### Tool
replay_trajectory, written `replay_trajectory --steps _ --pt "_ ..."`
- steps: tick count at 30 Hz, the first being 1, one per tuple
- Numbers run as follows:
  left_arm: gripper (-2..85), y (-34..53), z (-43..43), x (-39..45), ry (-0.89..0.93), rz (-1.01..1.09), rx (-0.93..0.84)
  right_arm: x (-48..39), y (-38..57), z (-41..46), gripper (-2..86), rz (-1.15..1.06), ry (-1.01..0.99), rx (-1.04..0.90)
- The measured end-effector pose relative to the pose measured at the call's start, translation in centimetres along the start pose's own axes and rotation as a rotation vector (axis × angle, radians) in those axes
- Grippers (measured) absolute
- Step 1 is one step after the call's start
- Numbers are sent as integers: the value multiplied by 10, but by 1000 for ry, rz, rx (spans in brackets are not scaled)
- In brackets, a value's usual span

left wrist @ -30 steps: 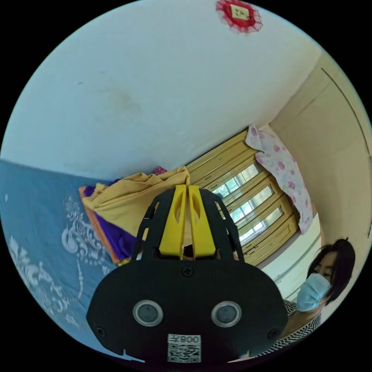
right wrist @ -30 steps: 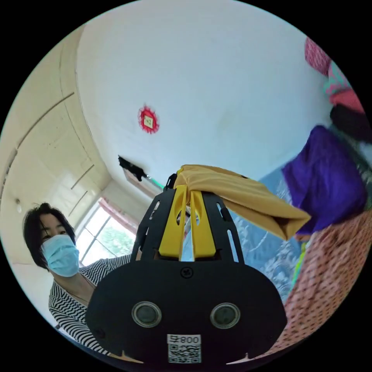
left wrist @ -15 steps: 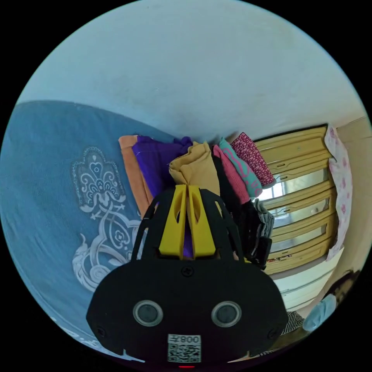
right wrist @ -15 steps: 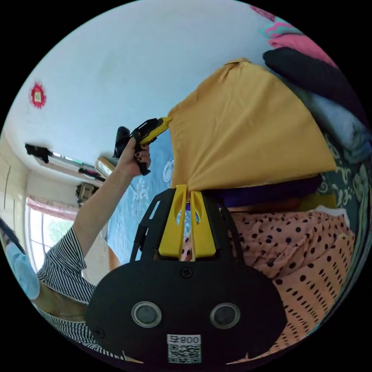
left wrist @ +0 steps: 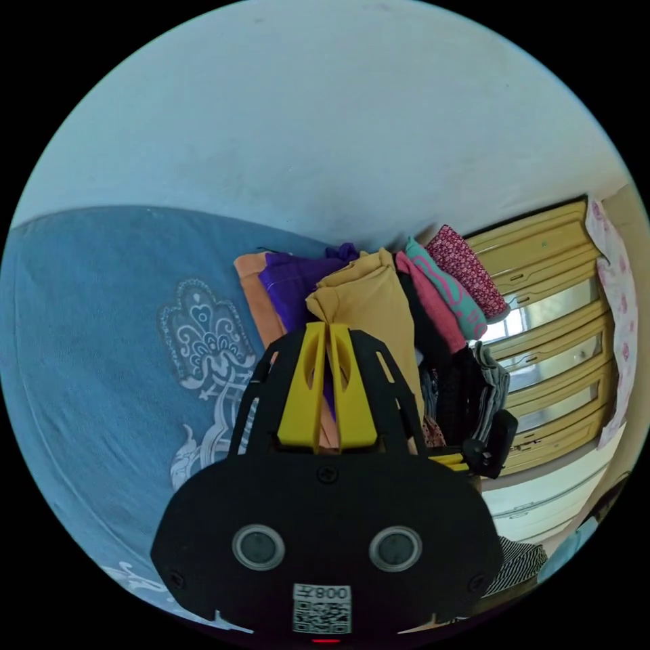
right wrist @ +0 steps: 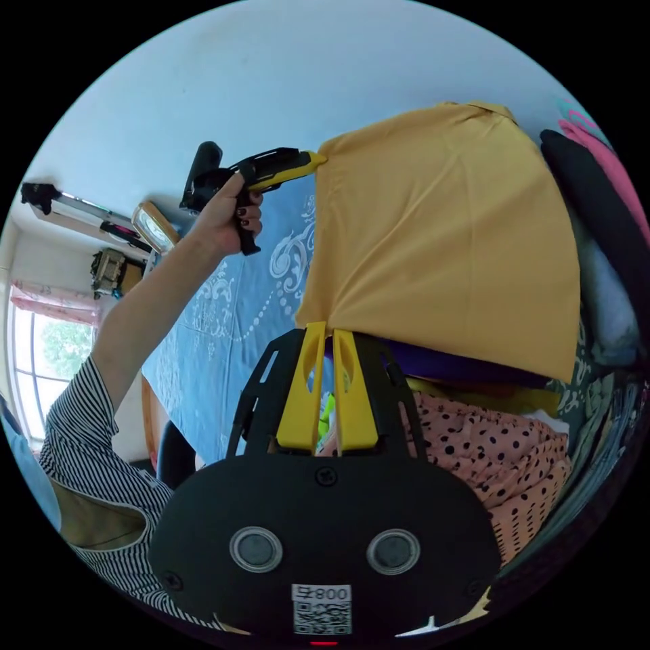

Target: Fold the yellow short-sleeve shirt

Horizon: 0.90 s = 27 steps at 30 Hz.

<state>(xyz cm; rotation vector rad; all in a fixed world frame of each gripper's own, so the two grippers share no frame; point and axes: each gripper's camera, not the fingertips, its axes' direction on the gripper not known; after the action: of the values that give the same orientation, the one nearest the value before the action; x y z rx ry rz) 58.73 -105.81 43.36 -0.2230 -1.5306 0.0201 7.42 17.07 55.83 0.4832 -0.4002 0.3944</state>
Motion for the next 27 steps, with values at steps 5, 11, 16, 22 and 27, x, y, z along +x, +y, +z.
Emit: replay_trajectory --steps 5,11,16,22,27 --pt "17 -18 -47 29 39 -34 36 -2 -18 31 14 -38 48 -53" --pt "16 -28 -110 85 14 48 98 3 -24 46 15 -42 5 -61" --pt "7 -24 -138 150 -9 210 70 -16 -13 37 5 -134 -47 -19" --pt "4 -25 -140 205 -129 282 -10 -50 -33 29 1 -186 237 76" --pt "3 -16 -146 210 -255 194 -55 -54 -69 86 1 -211 311 -158"
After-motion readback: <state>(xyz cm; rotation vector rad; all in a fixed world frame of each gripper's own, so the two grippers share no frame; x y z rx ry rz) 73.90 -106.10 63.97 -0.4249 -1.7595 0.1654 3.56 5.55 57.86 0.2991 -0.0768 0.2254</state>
